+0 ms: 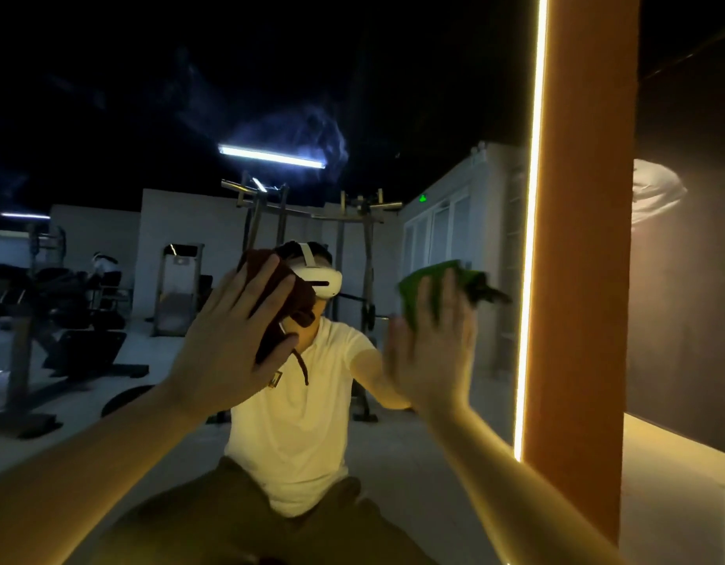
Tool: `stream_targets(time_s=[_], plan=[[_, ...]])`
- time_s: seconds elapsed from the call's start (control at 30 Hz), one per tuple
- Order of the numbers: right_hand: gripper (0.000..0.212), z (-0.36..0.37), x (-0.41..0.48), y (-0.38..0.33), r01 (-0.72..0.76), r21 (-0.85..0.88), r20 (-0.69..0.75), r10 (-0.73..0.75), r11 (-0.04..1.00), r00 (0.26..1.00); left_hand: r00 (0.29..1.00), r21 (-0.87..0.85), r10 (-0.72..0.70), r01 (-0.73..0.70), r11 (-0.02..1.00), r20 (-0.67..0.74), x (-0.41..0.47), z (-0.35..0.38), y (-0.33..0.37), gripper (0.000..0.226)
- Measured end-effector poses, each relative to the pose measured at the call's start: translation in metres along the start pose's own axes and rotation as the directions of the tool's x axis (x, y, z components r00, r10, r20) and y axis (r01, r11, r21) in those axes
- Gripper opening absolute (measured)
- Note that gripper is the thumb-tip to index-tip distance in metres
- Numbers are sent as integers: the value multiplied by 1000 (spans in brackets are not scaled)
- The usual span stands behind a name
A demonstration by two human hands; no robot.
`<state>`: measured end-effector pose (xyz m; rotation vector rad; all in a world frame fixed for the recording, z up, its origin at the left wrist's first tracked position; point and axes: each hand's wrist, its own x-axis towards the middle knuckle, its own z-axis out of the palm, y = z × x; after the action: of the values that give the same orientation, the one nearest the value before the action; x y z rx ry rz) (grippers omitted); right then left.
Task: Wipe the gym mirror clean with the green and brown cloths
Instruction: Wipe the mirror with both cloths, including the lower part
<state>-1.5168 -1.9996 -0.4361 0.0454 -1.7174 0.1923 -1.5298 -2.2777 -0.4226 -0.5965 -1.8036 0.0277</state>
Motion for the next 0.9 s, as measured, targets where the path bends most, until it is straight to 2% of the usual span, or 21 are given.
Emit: stream_targets(time_s=[0.07,0.1,0.17,0.2,0.23,0.27,0.3,0.37,0.4,0.47,0.53,0.6,0.67,0.73,0.77,0.8,0.83,0.9], plan=[[55,12,-37,-43,198,19,94,-199,980,975,999,58,4,-7,998,48,-14,0,-1,78],[53,15,-56,-58,323,22,155,-322,946,934,998,79,6,-11,997,60,-24,-1,-3,78],[49,17,-89,-67,559,55,214,-557,827,803,998,92,11,-17,996,62,-46,-1,-4,74],[48,16,-98,-58,640,67,220,-637,765,739,998,94,10,-16,995,63,-59,0,-4,73],[48,12,-98,-42,679,58,220,-673,732,707,997,90,7,-14,996,74,-71,3,-4,72],[49,5,-92,-23,667,26,225,-655,745,722,996,75,-8,1,997,92,-81,7,-3,72],[52,-2,-82,-2,609,-11,211,-593,793,777,993,55,-36,30,998,114,-88,10,-3,72],[45,-14,-56,44,350,-33,90,-346,936,934,986,19,-89,87,996,139,-97,18,4,71],[42,-19,-44,62,198,-4,17,-198,980,980,987,7,-105,105,994,122,-99,22,11,69],[45,-21,-29,73,-20,41,-36,22,999,999,992,14,-110,109,994,59,-102,28,25,65],[48,-8,-35,43,-132,39,-91,135,990,987,995,26,-99,98,995,20,-104,30,34,64],[48,2,-69,-10,-59,46,-80,63,997,995,996,49,-86,85,995,19,-110,30,34,65],[53,8,-120,-54,180,56,66,-183,982,981,997,59,-62,59,996,46,-119,29,30,67],[54,10,-168,-66,439,93,227,-448,894,865,998,51,-48,46,998,42,-128,28,29,67],[54,10,-185,-57,519,112,255,-529,848,810,998,44,-51,50,998,32,-133,28,30,67],[54,7,-193,-41,556,116,268,-565,823,780,997,36,-67,66,997,22,-137,28,34,67],[55,4,-195,-22,543,97,272,-547,834,792,996,28,-89,88,996,16,-141,29,39,67],[50,-4,-184,18,374,21,232,-369,927,900,991,10,-133,133,991,31,-149,32,52,68]])
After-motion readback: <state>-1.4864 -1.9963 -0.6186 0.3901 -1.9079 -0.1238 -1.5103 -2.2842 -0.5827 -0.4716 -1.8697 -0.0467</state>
